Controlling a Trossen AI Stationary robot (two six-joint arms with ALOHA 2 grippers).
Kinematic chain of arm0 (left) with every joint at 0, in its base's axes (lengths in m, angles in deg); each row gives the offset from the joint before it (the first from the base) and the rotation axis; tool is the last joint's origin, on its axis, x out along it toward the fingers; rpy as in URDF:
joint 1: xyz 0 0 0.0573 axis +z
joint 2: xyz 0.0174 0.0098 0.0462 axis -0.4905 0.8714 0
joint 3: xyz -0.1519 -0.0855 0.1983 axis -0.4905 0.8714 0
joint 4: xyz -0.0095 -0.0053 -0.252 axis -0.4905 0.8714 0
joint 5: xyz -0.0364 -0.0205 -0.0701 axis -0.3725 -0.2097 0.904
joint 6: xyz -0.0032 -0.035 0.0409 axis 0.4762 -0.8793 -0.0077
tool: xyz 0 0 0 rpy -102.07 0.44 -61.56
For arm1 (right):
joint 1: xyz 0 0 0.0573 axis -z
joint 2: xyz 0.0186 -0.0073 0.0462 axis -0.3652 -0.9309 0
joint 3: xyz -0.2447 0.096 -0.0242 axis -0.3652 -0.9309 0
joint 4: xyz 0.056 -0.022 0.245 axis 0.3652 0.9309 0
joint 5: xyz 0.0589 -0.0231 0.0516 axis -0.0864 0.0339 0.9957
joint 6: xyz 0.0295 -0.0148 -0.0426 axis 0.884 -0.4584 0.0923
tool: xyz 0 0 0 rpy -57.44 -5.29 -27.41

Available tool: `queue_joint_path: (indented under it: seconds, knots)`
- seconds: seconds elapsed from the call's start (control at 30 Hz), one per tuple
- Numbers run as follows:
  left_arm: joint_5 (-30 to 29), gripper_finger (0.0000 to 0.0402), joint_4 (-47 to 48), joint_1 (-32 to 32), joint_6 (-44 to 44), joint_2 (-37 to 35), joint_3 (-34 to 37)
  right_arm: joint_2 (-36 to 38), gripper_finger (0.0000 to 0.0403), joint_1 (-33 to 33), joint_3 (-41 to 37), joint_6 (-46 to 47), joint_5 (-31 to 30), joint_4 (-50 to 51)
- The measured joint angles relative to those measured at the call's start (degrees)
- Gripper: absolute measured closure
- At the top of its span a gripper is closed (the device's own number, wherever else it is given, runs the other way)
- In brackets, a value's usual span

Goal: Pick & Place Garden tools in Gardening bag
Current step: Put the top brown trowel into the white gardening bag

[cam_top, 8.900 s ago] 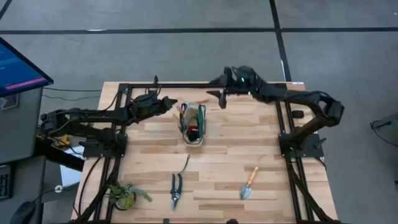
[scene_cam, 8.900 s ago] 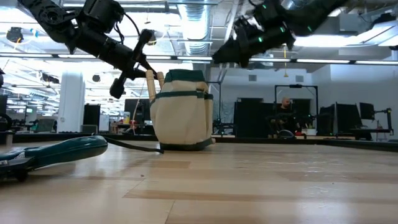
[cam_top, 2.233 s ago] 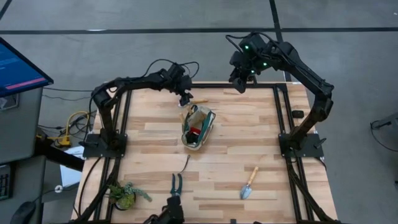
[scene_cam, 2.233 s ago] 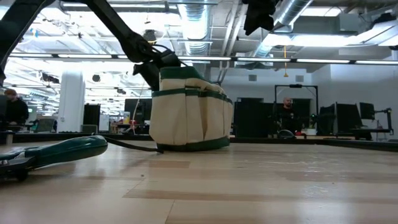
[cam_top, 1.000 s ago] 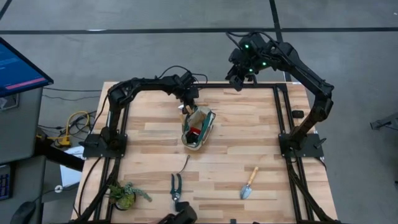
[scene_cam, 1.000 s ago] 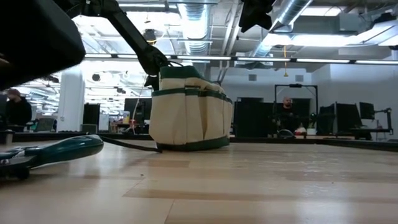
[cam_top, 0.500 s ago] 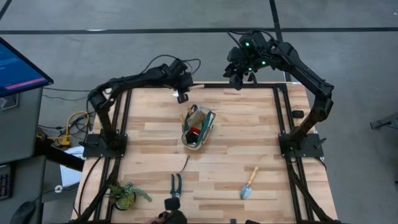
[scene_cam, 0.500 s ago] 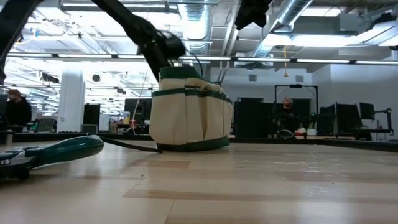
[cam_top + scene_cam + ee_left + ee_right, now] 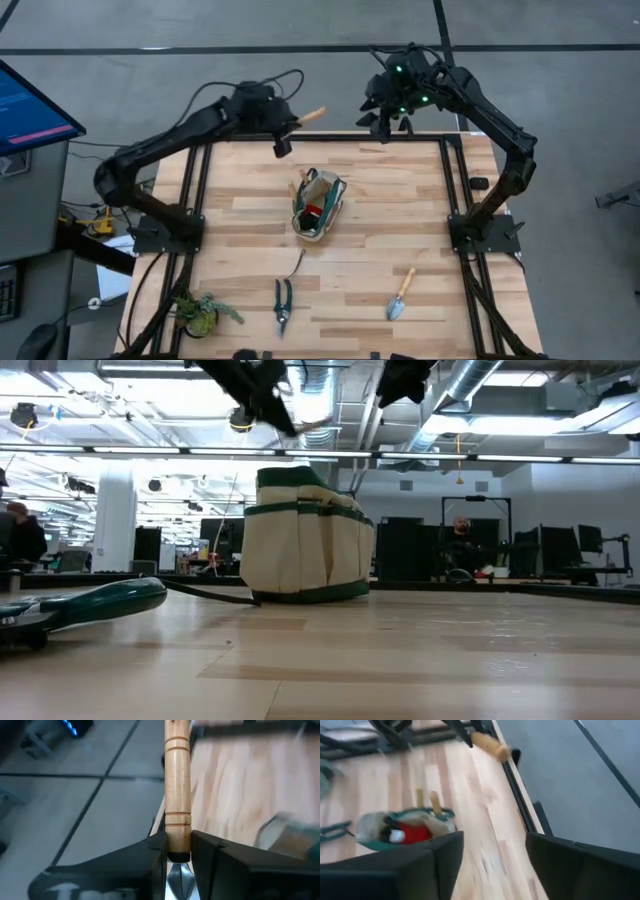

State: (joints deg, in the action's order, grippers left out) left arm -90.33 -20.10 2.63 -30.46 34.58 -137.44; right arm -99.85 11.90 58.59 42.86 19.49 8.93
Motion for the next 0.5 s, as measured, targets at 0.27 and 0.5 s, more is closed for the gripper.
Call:
queue_joint_path:
  seconds: [0.27,0.5]
  knots:
    - [0.9,0.0369,-8.7,-1.4,-11.2,-5.5,0.0,0.0,0.0171,-1.1,0.0,6.0,4.8,-14.7]
    - [-0.8,0.0369,-18.1,-2.2,-16.9,-5.2,0.0,-1.5,0.0174,-1.7,0.0,12.5,5.7,-31.8]
